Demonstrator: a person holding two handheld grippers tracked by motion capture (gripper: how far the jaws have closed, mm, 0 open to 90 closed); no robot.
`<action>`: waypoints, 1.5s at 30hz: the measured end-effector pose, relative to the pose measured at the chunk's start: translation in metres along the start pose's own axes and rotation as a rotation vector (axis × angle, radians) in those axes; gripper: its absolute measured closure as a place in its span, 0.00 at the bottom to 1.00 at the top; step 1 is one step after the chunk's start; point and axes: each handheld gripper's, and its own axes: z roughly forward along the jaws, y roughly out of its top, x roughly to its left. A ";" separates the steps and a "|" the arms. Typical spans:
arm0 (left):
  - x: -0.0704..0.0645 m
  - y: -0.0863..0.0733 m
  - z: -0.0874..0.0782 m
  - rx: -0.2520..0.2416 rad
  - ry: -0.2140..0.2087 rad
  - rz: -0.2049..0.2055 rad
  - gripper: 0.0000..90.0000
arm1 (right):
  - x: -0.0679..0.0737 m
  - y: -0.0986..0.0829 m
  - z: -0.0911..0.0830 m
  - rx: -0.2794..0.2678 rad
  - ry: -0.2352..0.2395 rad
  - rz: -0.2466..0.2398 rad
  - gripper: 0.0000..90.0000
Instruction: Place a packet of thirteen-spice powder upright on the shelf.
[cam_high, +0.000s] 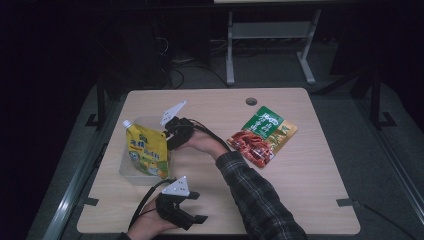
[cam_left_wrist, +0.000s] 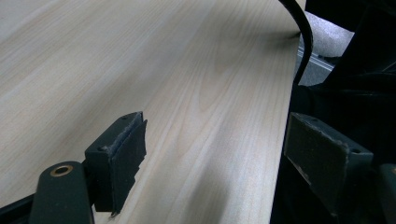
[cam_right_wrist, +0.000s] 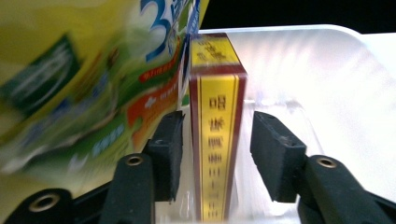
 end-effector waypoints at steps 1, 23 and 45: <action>0.001 0.000 0.000 0.003 0.000 0.003 0.22 | 0.001 -0.002 -0.003 -0.002 -0.005 0.006 0.56; 0.008 -0.002 -0.001 0.023 0.038 0.001 0.22 | 0.025 -0.063 -0.092 0.041 -0.168 0.149 0.41; 0.011 -0.004 0.001 0.026 0.047 -0.012 0.22 | 0.013 -0.142 -0.159 0.081 -0.395 0.336 0.51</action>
